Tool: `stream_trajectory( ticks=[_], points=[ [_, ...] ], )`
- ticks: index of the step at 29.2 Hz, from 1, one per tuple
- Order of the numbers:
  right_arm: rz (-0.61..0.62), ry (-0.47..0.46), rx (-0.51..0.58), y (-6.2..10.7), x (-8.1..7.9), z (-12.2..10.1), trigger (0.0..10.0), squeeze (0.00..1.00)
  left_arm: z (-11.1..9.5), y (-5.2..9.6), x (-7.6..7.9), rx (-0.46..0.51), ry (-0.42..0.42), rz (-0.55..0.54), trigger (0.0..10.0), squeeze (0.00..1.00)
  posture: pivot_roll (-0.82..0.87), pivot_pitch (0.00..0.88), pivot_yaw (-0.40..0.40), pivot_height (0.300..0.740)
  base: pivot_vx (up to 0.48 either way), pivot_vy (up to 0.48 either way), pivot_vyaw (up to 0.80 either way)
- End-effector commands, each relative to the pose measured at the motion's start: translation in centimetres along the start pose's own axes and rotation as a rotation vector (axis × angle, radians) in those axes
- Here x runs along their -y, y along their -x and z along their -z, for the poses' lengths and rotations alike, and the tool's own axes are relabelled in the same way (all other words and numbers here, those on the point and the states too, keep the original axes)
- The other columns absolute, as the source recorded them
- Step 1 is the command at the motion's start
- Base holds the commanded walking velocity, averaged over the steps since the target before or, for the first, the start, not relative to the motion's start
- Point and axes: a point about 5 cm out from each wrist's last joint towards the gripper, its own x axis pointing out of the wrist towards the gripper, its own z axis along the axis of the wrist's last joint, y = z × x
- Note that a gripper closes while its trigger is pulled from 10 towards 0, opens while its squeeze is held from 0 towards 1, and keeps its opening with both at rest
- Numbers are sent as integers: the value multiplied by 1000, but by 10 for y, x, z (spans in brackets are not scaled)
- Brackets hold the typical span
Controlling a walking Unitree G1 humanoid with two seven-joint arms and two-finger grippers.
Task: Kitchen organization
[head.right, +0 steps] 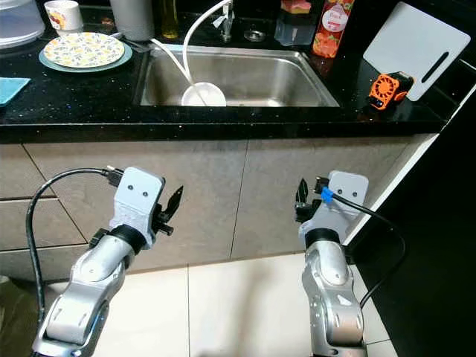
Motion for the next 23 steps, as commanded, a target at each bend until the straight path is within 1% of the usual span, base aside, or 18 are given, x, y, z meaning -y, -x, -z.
stream_trajectory(
  ticks=[1,5,10,22,23],
  points=[
    [13,5,-3,1,5,0,10000,0,2,0,5,-7,6,27,10000,0,199,74,-89,740,0,0,0],
    [7,6,1,0,4,-1,10000,0,1,0,6,-5,3,30,10000,0,203,76,-90,740,0,0,0],
    [13,9,-3,1,7,-1,10000,0,1,0,7,-4,7,30,10000,0,193,78,-96,740,0,0,0],
    [12,10,-6,2,8,-1,10000,0,1,0,8,-2,9,31,10000,0,192,82,-98,740,0,0,0],
    [7,10,-1,1,6,-2,10000,0,1,0,8,-3,7,32,10000,0,199,82,-95,740,0,0,0]
  ],
)
